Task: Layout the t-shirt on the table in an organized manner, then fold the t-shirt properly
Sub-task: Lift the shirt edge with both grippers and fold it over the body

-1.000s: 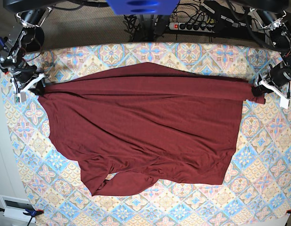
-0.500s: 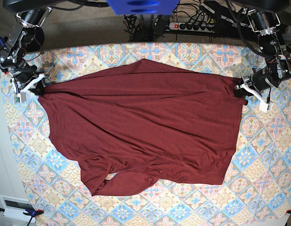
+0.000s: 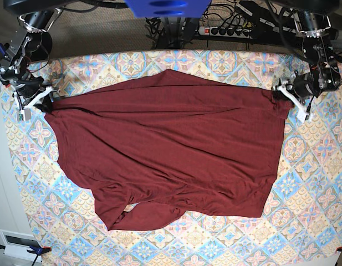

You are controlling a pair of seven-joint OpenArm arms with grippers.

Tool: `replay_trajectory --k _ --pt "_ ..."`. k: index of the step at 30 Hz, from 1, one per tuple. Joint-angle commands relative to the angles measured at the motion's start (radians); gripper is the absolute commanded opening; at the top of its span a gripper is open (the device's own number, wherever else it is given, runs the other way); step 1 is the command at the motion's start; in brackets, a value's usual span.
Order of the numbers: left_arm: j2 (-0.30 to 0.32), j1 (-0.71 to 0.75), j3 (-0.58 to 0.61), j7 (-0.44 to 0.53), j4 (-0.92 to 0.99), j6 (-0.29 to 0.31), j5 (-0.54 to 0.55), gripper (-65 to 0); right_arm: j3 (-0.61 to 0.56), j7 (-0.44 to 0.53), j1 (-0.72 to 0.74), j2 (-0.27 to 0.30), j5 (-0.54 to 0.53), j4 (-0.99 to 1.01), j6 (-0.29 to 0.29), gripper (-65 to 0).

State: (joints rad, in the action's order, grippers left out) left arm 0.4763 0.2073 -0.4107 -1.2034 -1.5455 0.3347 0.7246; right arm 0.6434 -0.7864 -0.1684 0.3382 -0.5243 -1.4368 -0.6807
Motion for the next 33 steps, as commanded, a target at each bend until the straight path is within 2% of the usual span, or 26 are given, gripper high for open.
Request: replay_trajectory --k 1,6,12,19,26,29,31,33 --pt "0.026 -0.007 -0.007 0.020 -0.014 0.002 0.010 -42.6 0.006 0.020 0.008 0.023 -0.015 -0.014 -0.004 -65.0" --pt "0.032 0.002 -0.014 0.021 -0.014 0.002 0.010 -33.0 0.006 0.020 0.008 0.023 -0.015 -0.014 -0.004 -65.0" --pt "0.028 -0.001 -0.070 0.021 0.020 0.002 0.005 -25.8 0.006 0.020 0.008 0.023 -0.015 -0.014 -0.004 -65.0" --pt "0.026 -0.038 -0.058 0.078 0.145 0.004 0.005 -25.1 -0.030 0.023 0.008 0.023 -0.015 -0.014 -0.004 -65.0" --pt "0.025 -0.067 0.065 0.078 0.149 0.004 0.010 -25.2 -0.032 0.023 0.008 0.023 -0.015 -0.014 -0.004 -65.0" --pt "0.025 -0.067 0.117 0.078 0.149 0.005 0.010 -30.3 -0.032 0.023 0.008 0.023 -0.015 -0.014 -0.004 -65.0" --pt "0.025 -0.067 0.121 0.078 0.149 0.007 0.010 -37.5 -0.032 0.023 0.008 0.023 -0.015 -0.014 -0.004 -65.0" --pt "0.025 -0.067 0.121 0.078 0.149 0.008 0.010 -48.9 -0.032 0.023 0.008 0.023 -0.015 -0.014 -0.004 -65.0"
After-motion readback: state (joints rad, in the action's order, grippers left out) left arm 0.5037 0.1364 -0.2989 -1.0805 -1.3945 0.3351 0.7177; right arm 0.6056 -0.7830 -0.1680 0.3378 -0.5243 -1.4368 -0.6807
